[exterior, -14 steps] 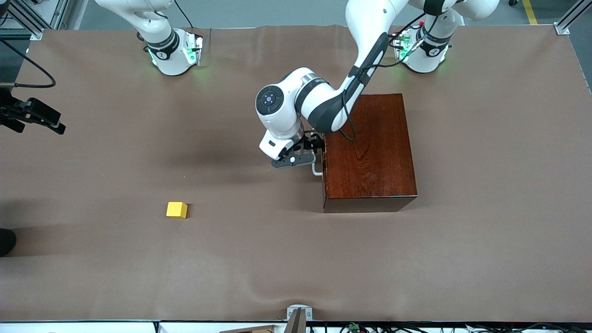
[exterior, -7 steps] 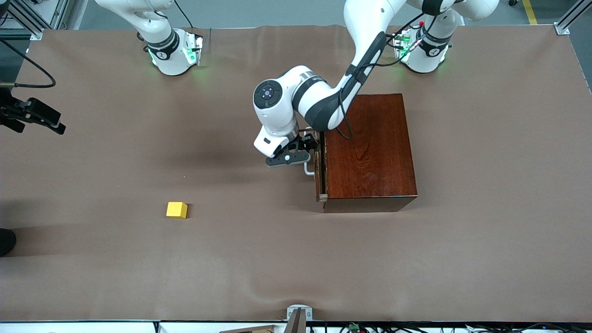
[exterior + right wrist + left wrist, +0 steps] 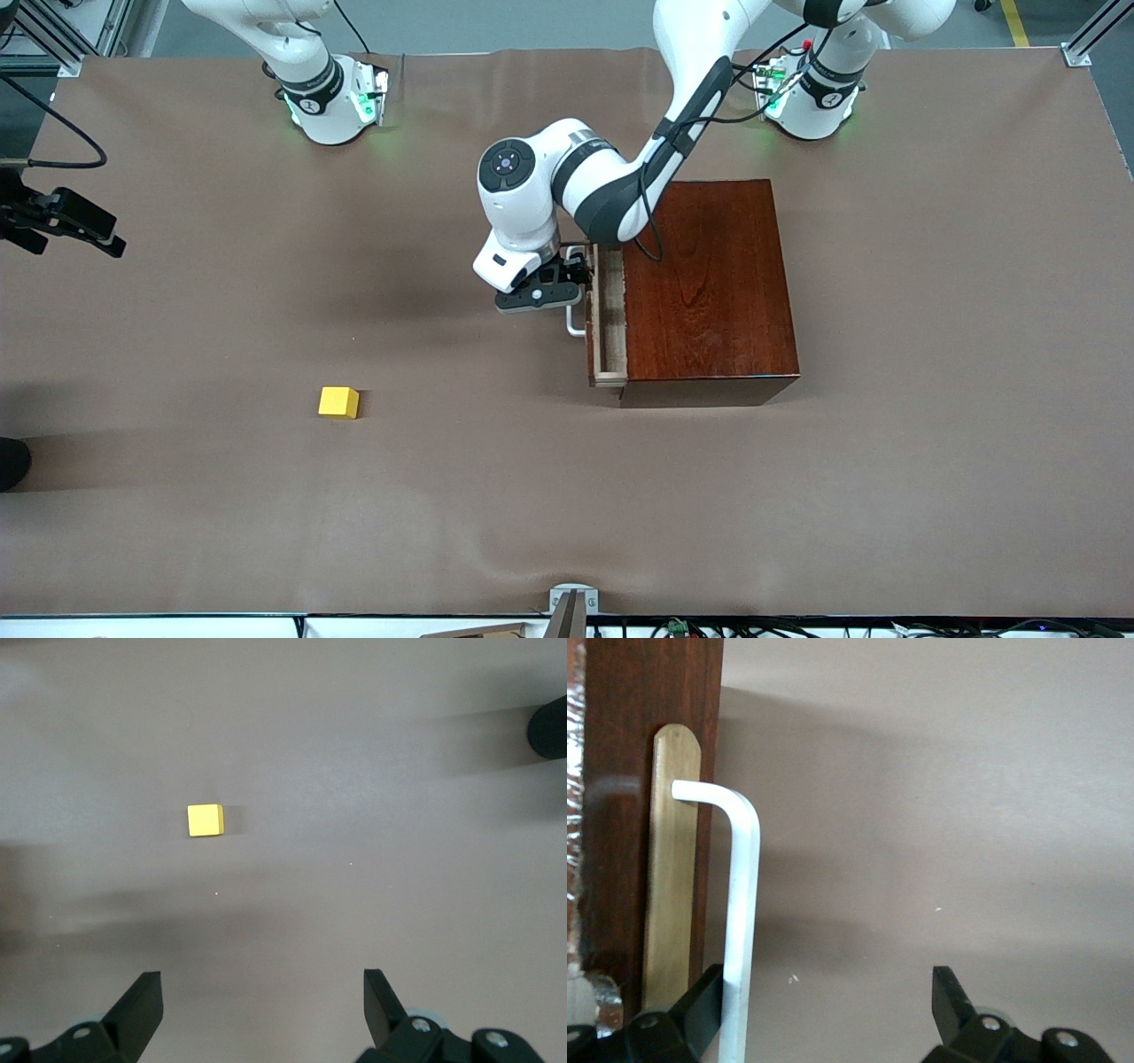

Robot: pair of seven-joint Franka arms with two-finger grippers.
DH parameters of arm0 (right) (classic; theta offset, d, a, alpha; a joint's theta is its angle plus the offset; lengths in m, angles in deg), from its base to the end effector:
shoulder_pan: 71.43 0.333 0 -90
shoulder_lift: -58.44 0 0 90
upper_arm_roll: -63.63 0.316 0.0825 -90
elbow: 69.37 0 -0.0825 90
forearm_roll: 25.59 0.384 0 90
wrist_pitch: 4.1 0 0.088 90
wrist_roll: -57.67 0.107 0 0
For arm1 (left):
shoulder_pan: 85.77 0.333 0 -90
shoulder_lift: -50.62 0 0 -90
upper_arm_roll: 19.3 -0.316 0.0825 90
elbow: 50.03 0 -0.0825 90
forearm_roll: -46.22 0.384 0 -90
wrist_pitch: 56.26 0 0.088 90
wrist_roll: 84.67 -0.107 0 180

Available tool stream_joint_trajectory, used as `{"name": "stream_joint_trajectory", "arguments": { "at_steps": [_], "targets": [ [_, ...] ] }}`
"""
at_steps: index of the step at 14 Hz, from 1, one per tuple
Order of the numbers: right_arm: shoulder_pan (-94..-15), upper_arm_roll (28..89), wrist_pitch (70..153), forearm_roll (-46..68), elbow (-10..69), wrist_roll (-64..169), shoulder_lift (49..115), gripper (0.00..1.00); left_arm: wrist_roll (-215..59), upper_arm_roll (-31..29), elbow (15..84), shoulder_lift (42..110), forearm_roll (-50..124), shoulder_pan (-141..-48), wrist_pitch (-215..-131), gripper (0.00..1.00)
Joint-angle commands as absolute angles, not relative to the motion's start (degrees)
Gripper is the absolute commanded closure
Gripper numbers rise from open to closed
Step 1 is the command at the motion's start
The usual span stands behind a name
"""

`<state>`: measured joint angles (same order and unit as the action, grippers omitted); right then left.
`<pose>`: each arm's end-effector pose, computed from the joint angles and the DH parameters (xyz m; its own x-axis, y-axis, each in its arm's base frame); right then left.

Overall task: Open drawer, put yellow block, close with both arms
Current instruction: 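Pull the drawer out of the wooden box with the left gripper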

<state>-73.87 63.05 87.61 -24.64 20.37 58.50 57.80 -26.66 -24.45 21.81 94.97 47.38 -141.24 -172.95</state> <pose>0.5537 -0.0275 0.6356 0.9967 -0.0676 0.0453 -0.0669 -0.9976 -0.0173 0.4664 -0.5872 0.3013 0.9925 0.0977 0.0739 0.1004 -0.9944 -0.0343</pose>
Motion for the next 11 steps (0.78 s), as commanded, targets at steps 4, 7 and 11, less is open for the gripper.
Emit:
{"name": "stream_joint_trajectory", "arguments": {
  "at_steps": [4, 7, 11],
  "targets": [
    [-73.7, 63.2, 87.2, -25.3, 19.5, 58.8, 58.2, 0.0, -28.7, -24.0, 20.3, 96.1, 43.2, -141.0, -177.8, 0.0],
    [-73.7, 63.2, 87.2, -25.3, 19.5, 58.7, 58.2, 0.0, -30.8, -24.0, 20.4, 96.3, 41.6, -141.0, -177.9, 0.0],
    [-73.7, 63.2, 87.2, -25.3, 19.5, 58.7, 58.2, 0.0, -32.4, -23.9, 20.4, 96.4, 41.5, -141.0, -179.5, 0.0]
  ]
}}
